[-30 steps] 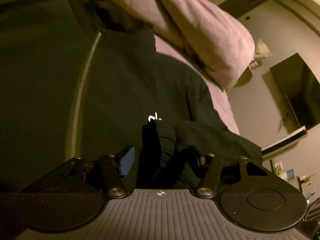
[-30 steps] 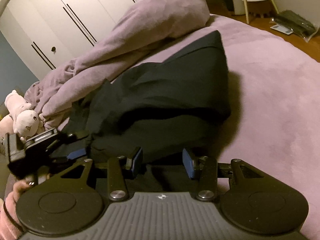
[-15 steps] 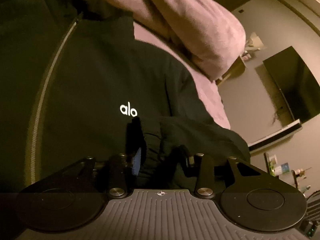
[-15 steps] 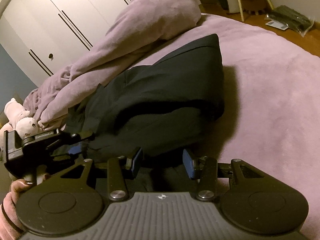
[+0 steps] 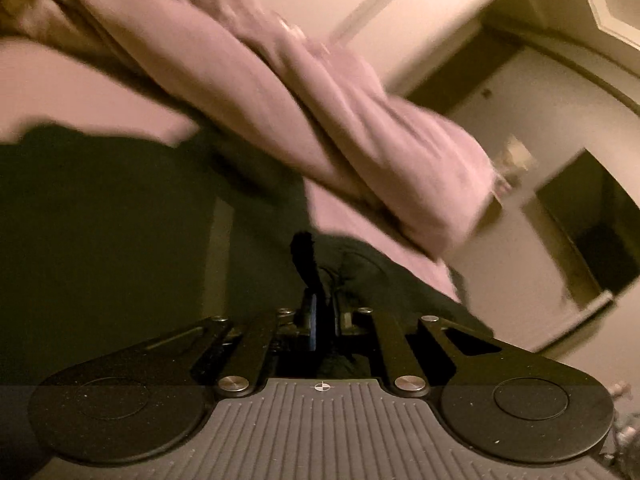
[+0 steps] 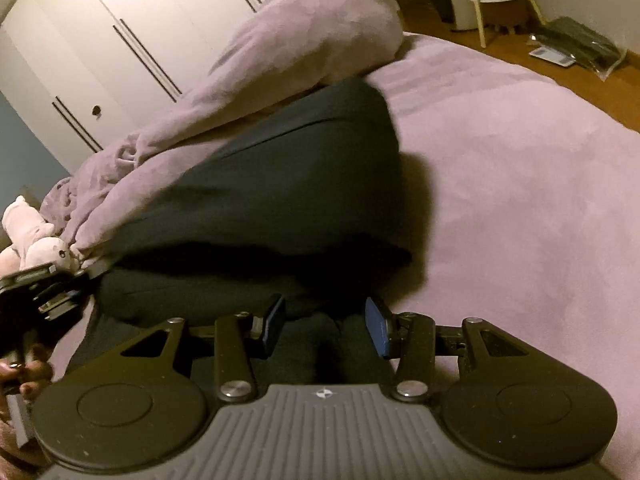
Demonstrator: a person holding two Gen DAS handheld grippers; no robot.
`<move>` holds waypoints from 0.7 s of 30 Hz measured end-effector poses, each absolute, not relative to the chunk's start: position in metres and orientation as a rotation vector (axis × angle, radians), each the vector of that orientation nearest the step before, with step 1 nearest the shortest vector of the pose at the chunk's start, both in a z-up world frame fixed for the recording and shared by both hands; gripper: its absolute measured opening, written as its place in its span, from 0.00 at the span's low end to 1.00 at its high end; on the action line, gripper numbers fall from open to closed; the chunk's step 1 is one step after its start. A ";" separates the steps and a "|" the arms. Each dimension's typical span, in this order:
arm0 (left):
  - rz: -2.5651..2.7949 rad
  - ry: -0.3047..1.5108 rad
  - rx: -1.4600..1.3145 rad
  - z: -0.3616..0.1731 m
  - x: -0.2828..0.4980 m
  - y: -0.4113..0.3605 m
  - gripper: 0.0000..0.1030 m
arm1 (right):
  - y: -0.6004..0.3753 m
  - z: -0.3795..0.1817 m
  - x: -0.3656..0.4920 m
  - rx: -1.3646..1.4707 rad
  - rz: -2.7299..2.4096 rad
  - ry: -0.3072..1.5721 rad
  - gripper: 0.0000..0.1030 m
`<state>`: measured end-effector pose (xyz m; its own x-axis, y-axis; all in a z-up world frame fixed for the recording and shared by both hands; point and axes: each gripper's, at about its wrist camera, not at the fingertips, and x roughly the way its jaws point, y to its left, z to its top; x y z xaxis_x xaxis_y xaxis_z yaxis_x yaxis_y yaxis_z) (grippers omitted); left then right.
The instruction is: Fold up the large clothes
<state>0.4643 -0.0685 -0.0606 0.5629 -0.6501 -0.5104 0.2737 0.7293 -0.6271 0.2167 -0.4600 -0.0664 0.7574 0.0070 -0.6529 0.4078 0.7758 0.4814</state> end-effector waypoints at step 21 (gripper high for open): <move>-0.248 0.868 -0.569 -0.115 0.473 0.067 0.18 | -0.424 -0.104 0.318 0.902 -0.183 0.697 0.46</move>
<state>0.4733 0.0666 -0.1154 0.6301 -0.4277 -0.6481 -0.0207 0.8251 -0.5646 0.3179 -0.4242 -0.1042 0.7677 0.1359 -0.6262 0.4263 0.6214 0.6574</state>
